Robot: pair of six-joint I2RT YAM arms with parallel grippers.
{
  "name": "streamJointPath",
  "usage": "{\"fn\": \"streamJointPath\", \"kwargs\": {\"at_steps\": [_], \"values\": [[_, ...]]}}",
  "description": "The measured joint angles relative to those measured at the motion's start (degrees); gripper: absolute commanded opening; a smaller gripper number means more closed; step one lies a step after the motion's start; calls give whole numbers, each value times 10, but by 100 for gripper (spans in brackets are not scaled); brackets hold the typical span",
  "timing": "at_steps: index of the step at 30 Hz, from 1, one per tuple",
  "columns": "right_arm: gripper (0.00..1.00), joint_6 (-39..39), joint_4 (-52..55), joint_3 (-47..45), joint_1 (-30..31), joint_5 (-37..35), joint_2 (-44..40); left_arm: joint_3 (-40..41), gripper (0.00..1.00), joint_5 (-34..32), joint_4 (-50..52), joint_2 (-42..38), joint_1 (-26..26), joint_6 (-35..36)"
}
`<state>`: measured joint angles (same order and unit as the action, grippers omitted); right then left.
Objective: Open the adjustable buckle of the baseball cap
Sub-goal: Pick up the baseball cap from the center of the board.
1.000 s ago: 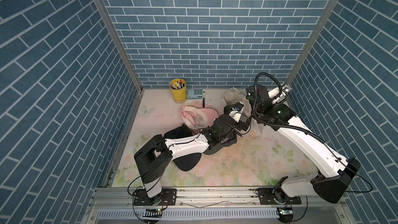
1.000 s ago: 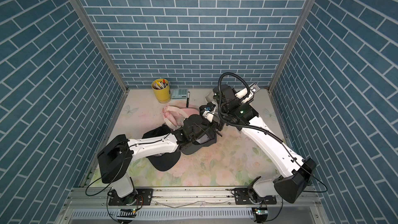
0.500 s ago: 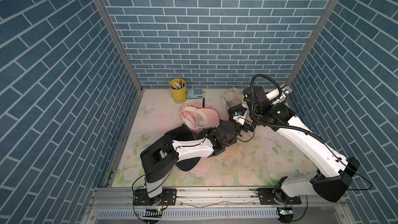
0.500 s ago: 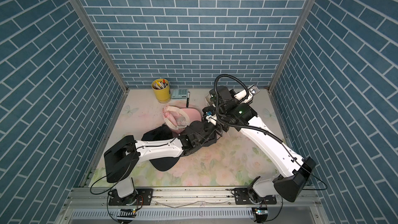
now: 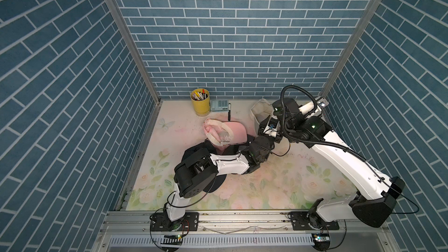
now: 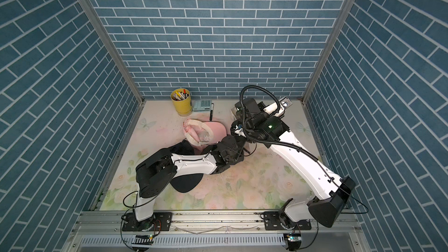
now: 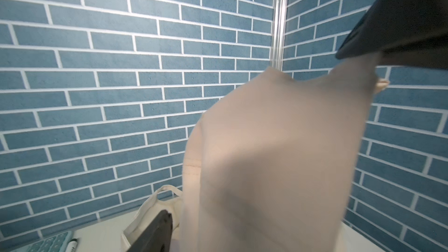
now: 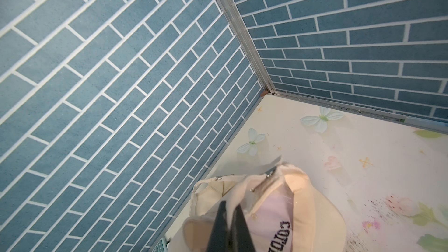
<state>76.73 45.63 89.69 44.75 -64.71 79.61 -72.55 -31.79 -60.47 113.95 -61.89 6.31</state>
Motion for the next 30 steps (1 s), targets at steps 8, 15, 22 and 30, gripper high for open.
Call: {"fn": "streamJointPath", "kwargs": {"at_steps": [8,15,22,30], "values": [[0,-45,-10,-12,-2,15,-5,4,0,-12,3,-32,3,19],[44,-295,-87,-63,-31,109,-25,52,0,25,42,-105,28,-3],[58,-578,-176,-120,-104,330,-72,67,0,72,90,-139,57,-31],[61,-760,-237,-197,-160,511,-178,67,0,129,160,-177,90,-82]]}}
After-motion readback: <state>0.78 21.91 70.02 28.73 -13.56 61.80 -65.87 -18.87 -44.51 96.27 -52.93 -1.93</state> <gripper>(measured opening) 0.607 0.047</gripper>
